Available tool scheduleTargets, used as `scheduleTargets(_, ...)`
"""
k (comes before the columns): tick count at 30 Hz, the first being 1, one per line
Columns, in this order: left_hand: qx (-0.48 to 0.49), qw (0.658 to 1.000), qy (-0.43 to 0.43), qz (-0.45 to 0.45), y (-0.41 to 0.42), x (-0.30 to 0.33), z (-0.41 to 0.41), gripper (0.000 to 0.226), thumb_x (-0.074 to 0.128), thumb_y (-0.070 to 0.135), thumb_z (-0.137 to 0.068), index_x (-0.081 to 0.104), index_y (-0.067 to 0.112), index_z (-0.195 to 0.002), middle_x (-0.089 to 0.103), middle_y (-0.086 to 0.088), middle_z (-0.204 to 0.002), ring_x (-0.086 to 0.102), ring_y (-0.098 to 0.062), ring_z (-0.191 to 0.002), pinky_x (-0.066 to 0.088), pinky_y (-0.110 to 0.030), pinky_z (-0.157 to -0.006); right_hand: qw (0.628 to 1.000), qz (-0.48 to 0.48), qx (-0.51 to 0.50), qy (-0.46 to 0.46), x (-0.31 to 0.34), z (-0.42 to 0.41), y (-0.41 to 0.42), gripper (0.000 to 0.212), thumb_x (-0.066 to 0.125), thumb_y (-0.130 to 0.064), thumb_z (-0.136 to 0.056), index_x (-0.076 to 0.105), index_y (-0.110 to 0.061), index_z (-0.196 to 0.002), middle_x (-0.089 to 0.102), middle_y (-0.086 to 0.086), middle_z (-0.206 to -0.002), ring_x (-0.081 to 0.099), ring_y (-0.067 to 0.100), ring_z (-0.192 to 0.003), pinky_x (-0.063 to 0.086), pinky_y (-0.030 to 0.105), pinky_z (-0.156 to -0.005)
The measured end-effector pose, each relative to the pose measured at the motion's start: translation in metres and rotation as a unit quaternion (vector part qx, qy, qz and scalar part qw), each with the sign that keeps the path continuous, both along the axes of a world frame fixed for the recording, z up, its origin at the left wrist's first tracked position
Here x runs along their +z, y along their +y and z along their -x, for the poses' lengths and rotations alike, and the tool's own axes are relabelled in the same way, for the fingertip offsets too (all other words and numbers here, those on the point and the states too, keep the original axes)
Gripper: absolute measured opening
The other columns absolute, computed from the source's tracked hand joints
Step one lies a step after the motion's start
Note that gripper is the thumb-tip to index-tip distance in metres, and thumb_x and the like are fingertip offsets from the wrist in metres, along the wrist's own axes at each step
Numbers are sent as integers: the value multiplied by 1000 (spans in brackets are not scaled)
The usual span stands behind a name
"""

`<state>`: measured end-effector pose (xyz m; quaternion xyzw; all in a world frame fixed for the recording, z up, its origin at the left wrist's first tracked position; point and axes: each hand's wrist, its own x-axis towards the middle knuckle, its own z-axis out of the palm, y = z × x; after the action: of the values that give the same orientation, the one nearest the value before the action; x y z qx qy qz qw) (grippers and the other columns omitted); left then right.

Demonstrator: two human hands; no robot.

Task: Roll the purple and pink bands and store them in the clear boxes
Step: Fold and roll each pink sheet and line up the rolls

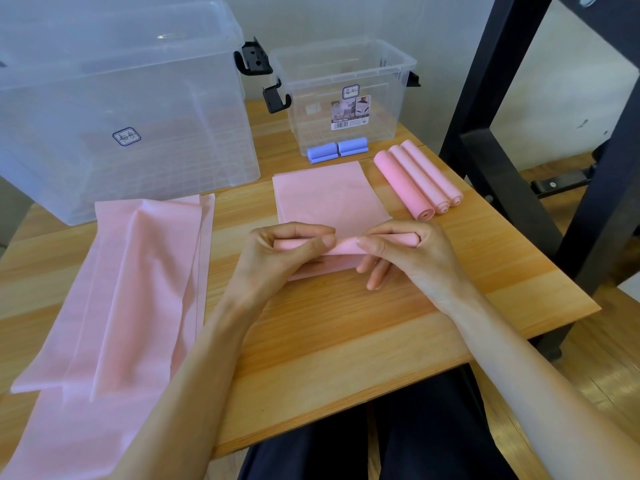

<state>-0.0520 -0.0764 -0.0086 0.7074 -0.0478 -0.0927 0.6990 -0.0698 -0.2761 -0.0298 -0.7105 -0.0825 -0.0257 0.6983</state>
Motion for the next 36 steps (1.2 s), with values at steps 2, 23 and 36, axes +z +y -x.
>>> scheduleTargets(2, -5, 1000, -5, -9, 0, -1, 0, 19, 81, 28, -63, 80, 23, -82, 77, -5, -82, 71, -13, -76, 59, -24, -76, 1000, 1, -5, 1, 1, 1, 0, 19, 72, -23, -82, 75, -6, -89, 72, 16, -69, 67, 29, -49, 56, 32, -48)
scheduleTargets(23, 7, 999, 27, 15, -2, 0, 1, 21, 75, 26, -72, 77, 14, -89, 77, -10, -84, 75, -17, -77, 58, -21, -66, 1000, -3, 2, 0, 0, 0, 0, 29, 77, -14, -76, 72, -6, -103, 76, 14, -80, 70, 27, -57, 58, 29, -51)
scheduleTargets(36, 6, 1000, 10, 7, -1, 0, 1, 19, 77, 27, -69, 80, 18, -86, 77, -8, -87, 74, -16, -80, 60, -26, -72, 1000, -10, 1, 15, 2, 0, 0, 28, 76, -19, -77, 72, -4, -100, 74, 18, -77, 68, 27, -54, 58, 30, -51)
